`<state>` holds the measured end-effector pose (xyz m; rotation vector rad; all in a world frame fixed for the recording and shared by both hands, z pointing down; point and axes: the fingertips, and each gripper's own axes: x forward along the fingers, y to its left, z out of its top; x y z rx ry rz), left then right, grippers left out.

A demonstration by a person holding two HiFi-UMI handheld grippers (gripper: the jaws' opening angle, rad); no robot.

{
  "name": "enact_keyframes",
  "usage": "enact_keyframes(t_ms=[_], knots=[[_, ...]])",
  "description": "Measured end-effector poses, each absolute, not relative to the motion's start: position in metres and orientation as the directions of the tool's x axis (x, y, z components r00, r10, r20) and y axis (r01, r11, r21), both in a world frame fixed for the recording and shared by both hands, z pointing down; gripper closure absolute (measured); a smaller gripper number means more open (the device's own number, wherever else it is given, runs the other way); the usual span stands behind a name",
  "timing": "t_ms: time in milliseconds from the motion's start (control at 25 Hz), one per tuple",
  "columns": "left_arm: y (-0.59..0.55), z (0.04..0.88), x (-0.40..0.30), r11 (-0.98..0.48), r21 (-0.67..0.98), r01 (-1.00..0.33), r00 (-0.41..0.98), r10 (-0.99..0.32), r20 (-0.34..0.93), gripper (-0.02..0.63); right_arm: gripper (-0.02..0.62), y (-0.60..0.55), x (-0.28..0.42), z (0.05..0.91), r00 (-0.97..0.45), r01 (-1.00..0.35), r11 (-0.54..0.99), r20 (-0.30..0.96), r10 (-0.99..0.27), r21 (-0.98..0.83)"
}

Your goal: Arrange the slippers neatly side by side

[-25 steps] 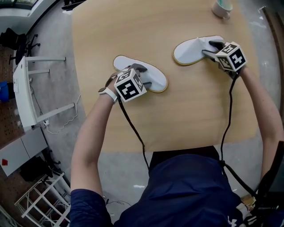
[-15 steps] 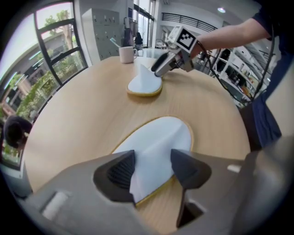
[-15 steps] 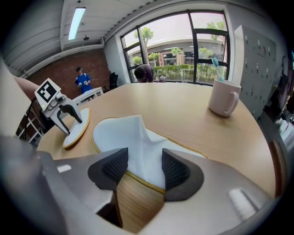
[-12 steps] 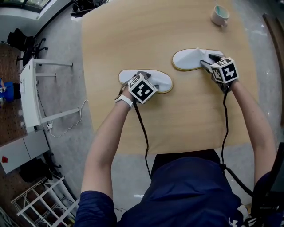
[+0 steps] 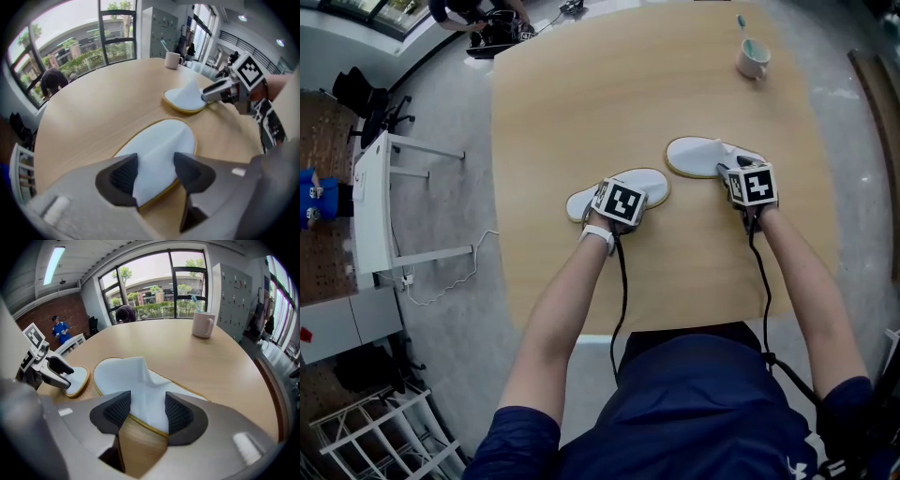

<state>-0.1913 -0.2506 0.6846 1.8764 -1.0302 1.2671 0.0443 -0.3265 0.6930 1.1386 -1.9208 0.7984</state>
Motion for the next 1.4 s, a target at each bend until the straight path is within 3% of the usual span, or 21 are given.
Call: enact_keyframes(t_ms=[280,480,600,760,840,960,1120,1200,1400], knots=[[-0.251,0.685,-0.193,-0.295,0.084,-0.952,0.180,-0.316,0.932,0.353,0.355,-0.280,0.049,0.693,-0.198,-0.971,0.211,0.875,-0.441,-0.113],[-0.249,0.678,-0.191,-0.236,0.131,-0.963,0.205,-0.323,0.924,0.344,0.350,-0.267,0.048,0.689,-0.204,-0.977,0.149,0.873,-0.443,-0.152],[-0.252,0.653,-0.187,-0.295,0.187,-0.937,0.284,-0.333,0.899,0.312,0.333,-0.277,0.057,0.668,-0.256,-0.965,0.183,0.836,-0.486,-0.189],[-0.264,0.615,-0.210,-0.515,0.061,-0.855,0.300,-0.395,0.868,0.304,0.333,-0.302,0.062,0.618,-0.357,-0.909,0.393,0.739,-0.571,-0.137],[-0.262,0.613,-0.219,-0.669,-0.038,-0.742,0.305,-0.387,0.870,0.304,0.333,-0.306,0.055,0.607,-0.450,-0.804,0.592,0.712,-0.538,-0.061],[-0.238,0.624,-0.229,-0.894,-0.150,-0.422,0.295,-0.292,0.910,0.304,0.336,-0.292,0.041,0.611,-0.543,-0.494,0.866,0.750,-0.378,0.079],[-0.201,0.651,-0.250,-0.991,-0.125,-0.039,0.203,-0.130,0.971,0.305,0.336,-0.282,0.040,0.632,-0.509,-0.116,0.976,0.833,-0.219,0.186],[-0.196,0.665,-0.259,-0.994,-0.097,0.052,0.157,-0.088,0.984,0.305,0.336,-0.285,0.041,0.646,-0.495,-0.027,0.985,0.854,-0.160,0.169],[-0.201,0.668,-0.256,-0.989,-0.063,0.133,0.145,-0.043,0.989,0.305,0.334,-0.284,0.035,0.655,-0.497,0.079,0.993,0.867,-0.037,0.088]])
